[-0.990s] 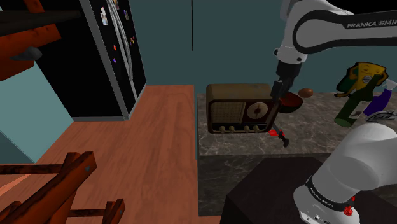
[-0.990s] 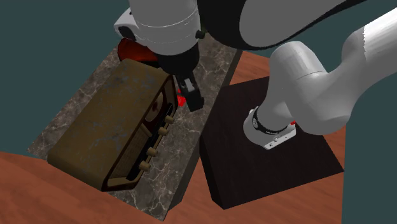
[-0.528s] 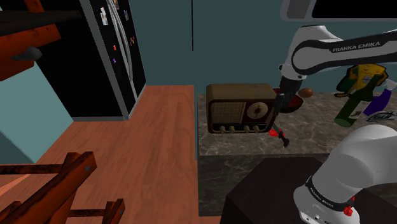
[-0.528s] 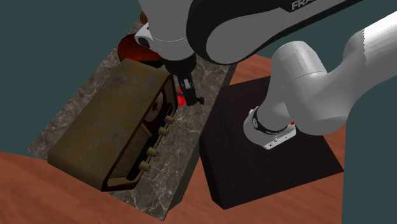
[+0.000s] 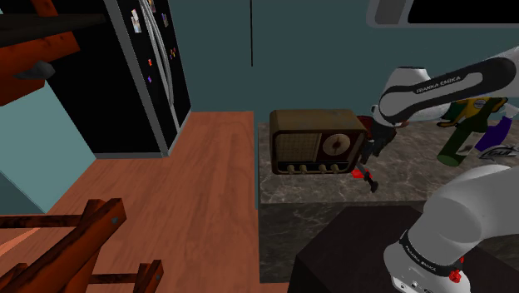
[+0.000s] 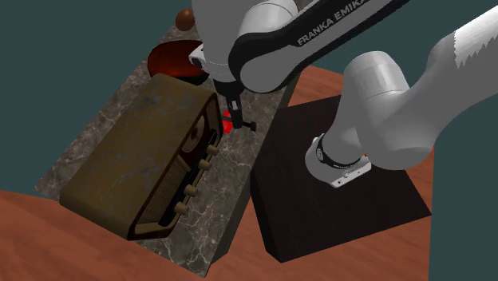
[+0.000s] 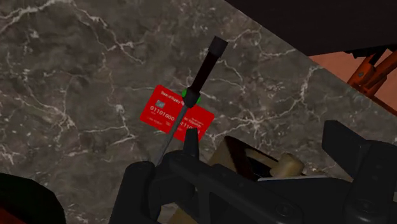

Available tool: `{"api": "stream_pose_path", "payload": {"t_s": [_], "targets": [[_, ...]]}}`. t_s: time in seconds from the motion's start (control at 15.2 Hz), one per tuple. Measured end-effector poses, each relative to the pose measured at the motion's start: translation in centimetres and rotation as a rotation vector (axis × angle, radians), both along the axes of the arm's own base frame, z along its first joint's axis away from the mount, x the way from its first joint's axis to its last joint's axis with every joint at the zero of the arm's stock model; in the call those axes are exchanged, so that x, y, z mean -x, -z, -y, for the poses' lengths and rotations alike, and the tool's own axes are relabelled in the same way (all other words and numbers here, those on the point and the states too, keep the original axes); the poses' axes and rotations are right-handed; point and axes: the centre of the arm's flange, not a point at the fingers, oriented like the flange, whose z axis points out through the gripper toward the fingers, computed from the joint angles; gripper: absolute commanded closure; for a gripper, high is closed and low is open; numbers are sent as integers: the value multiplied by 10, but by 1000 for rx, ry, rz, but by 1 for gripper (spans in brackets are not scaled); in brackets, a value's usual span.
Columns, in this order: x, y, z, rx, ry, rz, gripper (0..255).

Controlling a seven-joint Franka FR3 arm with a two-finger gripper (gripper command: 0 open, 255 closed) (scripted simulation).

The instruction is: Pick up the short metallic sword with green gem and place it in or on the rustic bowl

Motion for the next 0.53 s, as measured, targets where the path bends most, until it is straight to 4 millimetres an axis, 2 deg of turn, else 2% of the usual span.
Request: {"api": "stream_pose_path", "payload": {"t_s": [0.4, 0.53], "targets": [[10, 63, 40, -17, 61, 24, 0], [9, 76, 48, -17, 68, 26, 0]]}}
